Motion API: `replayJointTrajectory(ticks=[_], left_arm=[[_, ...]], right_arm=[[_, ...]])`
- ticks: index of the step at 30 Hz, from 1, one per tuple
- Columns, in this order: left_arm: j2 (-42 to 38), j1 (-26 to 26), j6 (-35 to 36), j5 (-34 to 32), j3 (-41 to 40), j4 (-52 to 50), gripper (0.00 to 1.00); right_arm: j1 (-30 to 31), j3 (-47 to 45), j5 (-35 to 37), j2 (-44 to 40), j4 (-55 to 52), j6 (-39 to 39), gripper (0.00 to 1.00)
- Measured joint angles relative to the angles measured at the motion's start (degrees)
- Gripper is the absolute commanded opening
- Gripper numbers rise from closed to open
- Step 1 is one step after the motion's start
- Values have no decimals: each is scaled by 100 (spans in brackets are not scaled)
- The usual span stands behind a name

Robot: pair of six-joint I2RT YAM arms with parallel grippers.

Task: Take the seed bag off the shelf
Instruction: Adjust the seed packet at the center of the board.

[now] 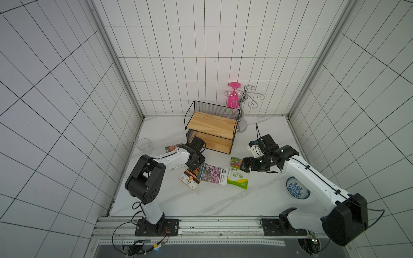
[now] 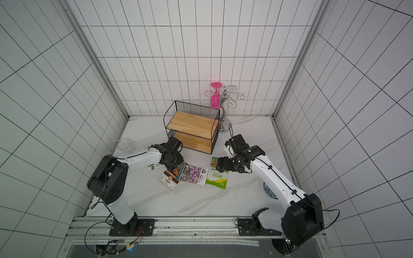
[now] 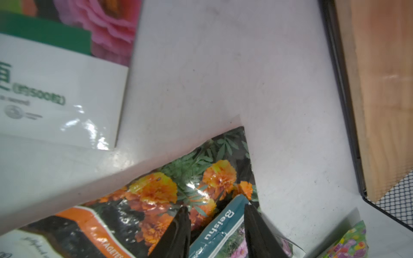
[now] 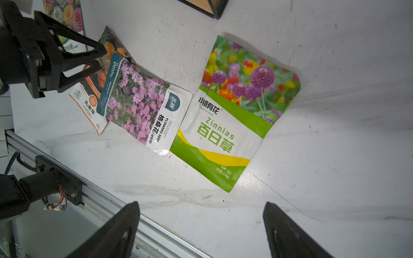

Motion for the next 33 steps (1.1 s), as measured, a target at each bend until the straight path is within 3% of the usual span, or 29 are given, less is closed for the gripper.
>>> replayJointTrajectory(ticks=[14,22,27,33], left_arm=[[-105,544,-348,-149,-415,831,43],[-13,1069,330,-444,-114,308,42],[15,1027,785,-490,317,-20,42],[9,979,859,-435,341,-26,42]], right_arm=[[0,-83,101,-153,9,-17,91],[2,-90,105,-155,11,-20,91],[2,-90,107,-155,44,-17,91],[2,-90,107,-155,85,4,91]])
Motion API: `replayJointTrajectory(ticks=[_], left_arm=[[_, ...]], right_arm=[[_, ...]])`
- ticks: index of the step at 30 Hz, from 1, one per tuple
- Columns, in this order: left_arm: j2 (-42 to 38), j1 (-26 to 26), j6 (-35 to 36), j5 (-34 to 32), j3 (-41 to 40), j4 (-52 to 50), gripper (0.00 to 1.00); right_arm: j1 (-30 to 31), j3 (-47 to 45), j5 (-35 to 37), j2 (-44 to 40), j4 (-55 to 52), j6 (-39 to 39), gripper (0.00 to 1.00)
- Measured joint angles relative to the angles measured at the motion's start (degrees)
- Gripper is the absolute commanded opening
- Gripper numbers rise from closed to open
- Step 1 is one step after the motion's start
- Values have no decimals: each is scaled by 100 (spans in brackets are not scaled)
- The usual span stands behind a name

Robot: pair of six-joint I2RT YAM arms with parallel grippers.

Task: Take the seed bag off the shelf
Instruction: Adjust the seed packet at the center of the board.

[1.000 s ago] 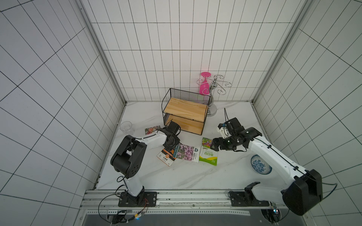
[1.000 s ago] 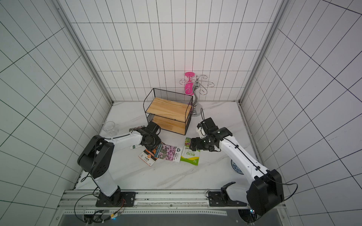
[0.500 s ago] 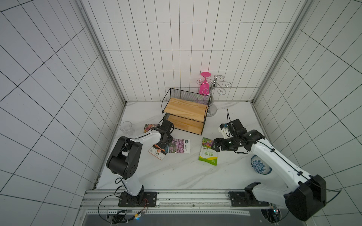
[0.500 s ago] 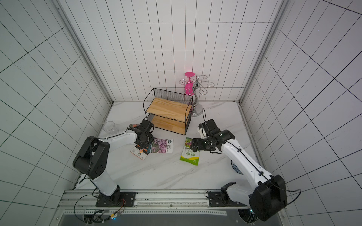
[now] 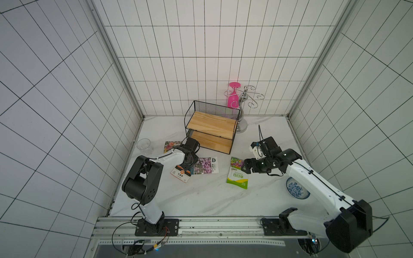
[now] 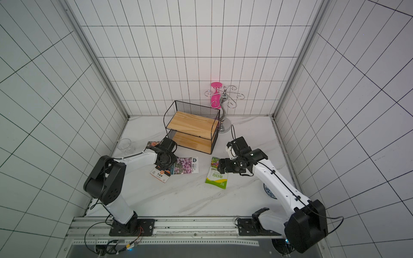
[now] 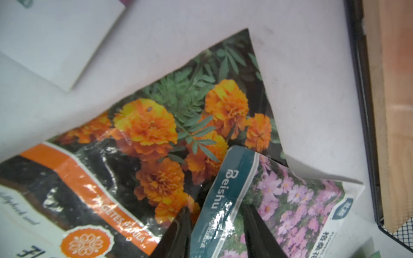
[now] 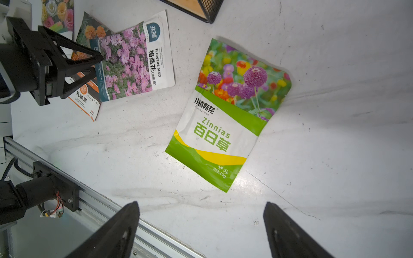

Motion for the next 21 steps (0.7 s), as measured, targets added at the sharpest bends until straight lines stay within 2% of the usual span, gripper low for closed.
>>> replayJointTrajectory(ticks=[6,14,21], left_arm=[[-96,4,-59,-50,-337,-46,42],[-212,4,-168,-118,-393,-28,42],[-212,-280,-514,-122,-505,15,42]], right_arm=[[0,-13,17,-42,22,28,91],[0,-105,17,-164,46,57,91],[0,-105,15,-164,63,109,91]])
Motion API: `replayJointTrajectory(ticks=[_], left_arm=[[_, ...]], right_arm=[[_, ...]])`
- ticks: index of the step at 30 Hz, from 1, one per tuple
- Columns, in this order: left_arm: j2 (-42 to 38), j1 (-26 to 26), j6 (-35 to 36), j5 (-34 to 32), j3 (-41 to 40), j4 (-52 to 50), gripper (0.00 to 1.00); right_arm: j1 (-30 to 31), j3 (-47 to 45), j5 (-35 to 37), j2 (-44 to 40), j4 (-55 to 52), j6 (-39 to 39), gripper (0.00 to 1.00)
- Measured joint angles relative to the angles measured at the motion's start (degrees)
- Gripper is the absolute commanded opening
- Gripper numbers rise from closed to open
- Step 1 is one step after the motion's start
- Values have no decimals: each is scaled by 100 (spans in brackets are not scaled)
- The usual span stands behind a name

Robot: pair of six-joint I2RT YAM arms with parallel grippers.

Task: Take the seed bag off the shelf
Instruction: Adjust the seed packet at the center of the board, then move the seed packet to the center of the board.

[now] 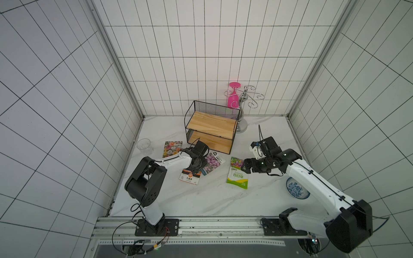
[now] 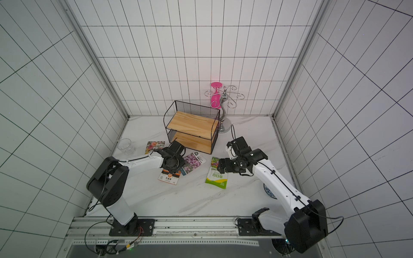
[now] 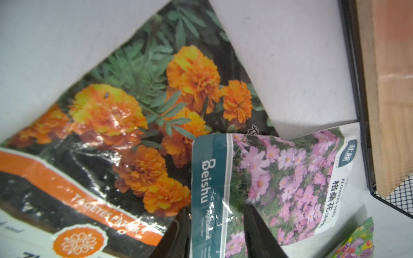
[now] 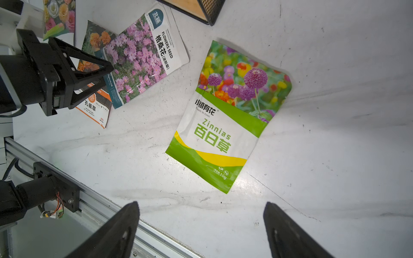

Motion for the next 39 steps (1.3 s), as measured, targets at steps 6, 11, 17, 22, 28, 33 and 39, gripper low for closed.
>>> replayJointTrajectory(ticks=[6,11,17,22,28,33,39], left_arm=[[0,-166,-245,7,-138,68,42],[0,-319,-420,20,-138,138,42],[0,-656,-608,68,-133,168,42],[0,-885,-675,131,-101,173,42],[2,-1045,-732,236,-81,223,42],[-24,-992,-573,236,37,-20,42],[-529,-476,-173,170,245,-411,42]], right_arm=[[0,-61,0,-24,24,26,91],[0,-101,0,-35,24,44,91],[0,-101,-2,-35,24,42,91],[0,-101,0,-35,28,42,91],[0,-105,-2,-33,55,42,91],[0,-105,-2,-33,63,42,91],[0,-118,-2,-28,68,39,91]])
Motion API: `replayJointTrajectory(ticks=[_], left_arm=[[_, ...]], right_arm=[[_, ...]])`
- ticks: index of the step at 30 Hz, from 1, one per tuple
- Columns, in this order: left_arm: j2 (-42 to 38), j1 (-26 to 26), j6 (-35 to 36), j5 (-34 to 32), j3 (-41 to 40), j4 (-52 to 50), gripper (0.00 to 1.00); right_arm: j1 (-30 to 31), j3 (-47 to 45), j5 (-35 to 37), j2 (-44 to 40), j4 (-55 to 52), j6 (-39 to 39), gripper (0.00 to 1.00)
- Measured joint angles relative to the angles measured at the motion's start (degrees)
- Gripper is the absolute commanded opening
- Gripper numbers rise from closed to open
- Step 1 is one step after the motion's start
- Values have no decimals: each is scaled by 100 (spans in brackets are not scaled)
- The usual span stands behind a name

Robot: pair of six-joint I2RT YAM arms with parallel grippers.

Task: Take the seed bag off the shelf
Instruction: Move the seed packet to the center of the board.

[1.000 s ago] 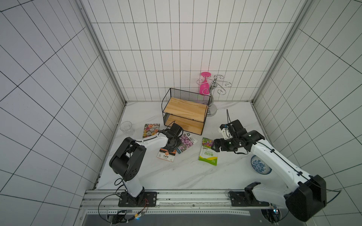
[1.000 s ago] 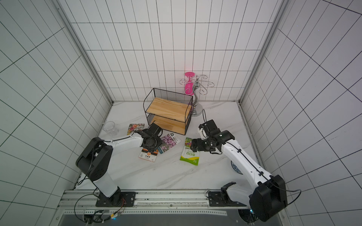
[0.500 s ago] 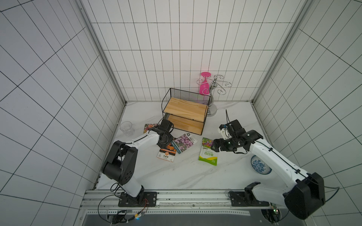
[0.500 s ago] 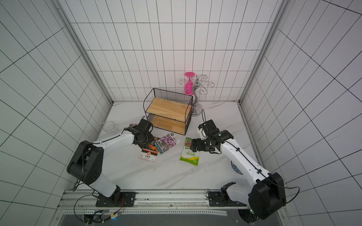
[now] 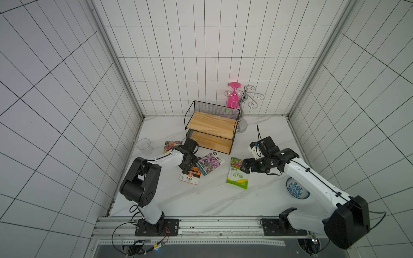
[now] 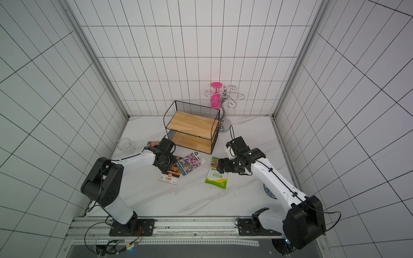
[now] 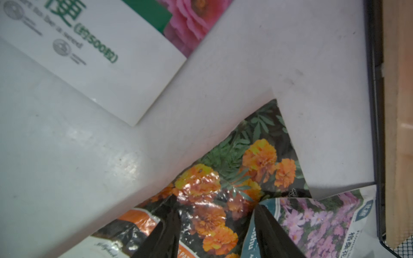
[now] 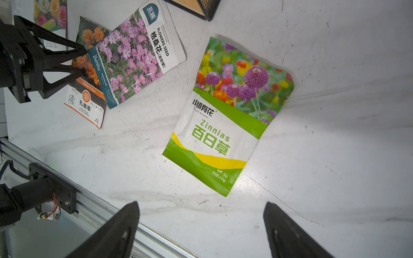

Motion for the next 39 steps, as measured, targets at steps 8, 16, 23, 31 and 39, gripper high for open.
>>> replayJointTrajectory(ticks=[8,16,23,31,39], left_arm=[[79,293,-50,59,-400,258,56],[369,361,-306,66,-555,483,56],[380,557,-496,35,-621,782,56],[424,1095,-192,-122,-616,933,56],[483,1180,774,-339,170,20,56]], right_arm=[[0,-11,-4,136,68,-2,91],[0,-11,-4,184,85,-4,91],[0,-11,-2,184,83,-4,91],[0,-11,0,214,81,-13,91],[0,-11,-2,214,83,-15,91]])
